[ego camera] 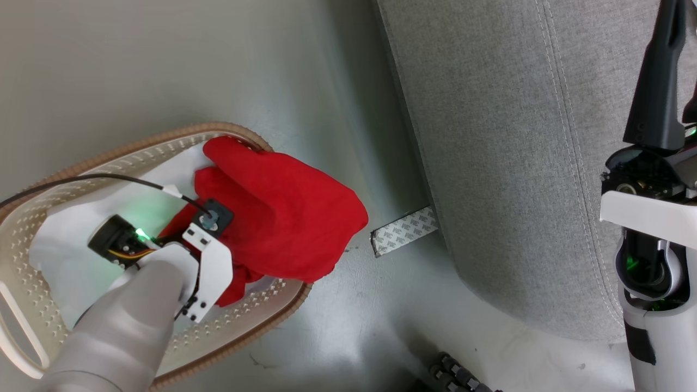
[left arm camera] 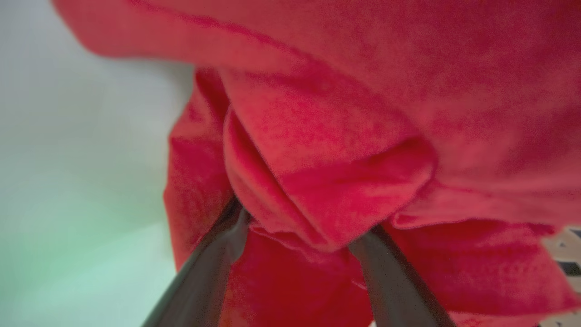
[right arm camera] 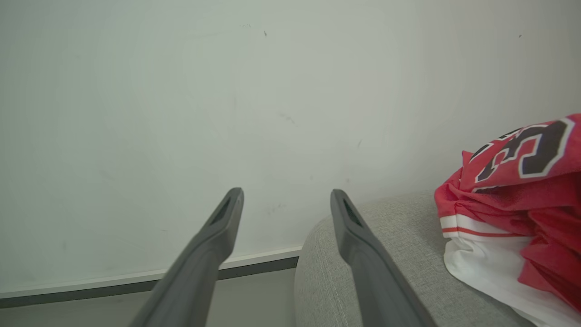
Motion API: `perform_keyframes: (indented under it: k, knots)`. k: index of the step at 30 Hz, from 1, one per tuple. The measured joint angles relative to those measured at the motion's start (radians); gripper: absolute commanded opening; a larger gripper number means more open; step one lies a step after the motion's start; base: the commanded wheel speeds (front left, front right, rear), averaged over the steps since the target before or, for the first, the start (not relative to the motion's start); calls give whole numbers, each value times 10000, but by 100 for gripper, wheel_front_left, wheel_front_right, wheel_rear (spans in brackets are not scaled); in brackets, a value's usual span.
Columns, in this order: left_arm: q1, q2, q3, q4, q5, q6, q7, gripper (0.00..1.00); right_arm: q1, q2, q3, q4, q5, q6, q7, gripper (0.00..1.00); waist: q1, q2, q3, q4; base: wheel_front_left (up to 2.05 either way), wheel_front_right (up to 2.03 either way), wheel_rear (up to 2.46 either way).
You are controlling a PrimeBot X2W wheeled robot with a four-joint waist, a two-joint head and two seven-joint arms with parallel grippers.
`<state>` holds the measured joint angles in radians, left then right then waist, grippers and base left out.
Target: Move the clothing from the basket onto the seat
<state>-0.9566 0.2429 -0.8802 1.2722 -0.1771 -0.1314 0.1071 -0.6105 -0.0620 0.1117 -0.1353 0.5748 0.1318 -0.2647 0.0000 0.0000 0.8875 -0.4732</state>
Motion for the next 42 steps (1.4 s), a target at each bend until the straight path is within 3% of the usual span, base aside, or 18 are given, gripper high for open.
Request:
perform_keyframes:
  k: [1,12,25,35,42]
  knots:
    - [-5,-2,-35,0,-75,0,0,0,2,13,25,25,2,0,0,100,0,0,2,3,0,0,0]
    - [235,-336,-324,79,-575,0,-600,0,35,69,140,372,-56,0,0,100,1,0,-697,248,0,0,0]
    - [1364,-1421,-61,-209,-1622,0,-3009,0,786,-788,228,943,-313,0,0,100,0,0,-3221,1070,0,0,0]
    - [2471,-1845,244,-1684,-2964,0,-3684,0,2234,-1369,54,1553,-123,0,-2,100,-2,0,-5844,1993,0,0,0]
    - [3183,-1791,1511,-4046,-3333,8,-3699,0,3348,-1578,307,2196,75,0,0,100,-4,0,-7356,2683,0,0,0]
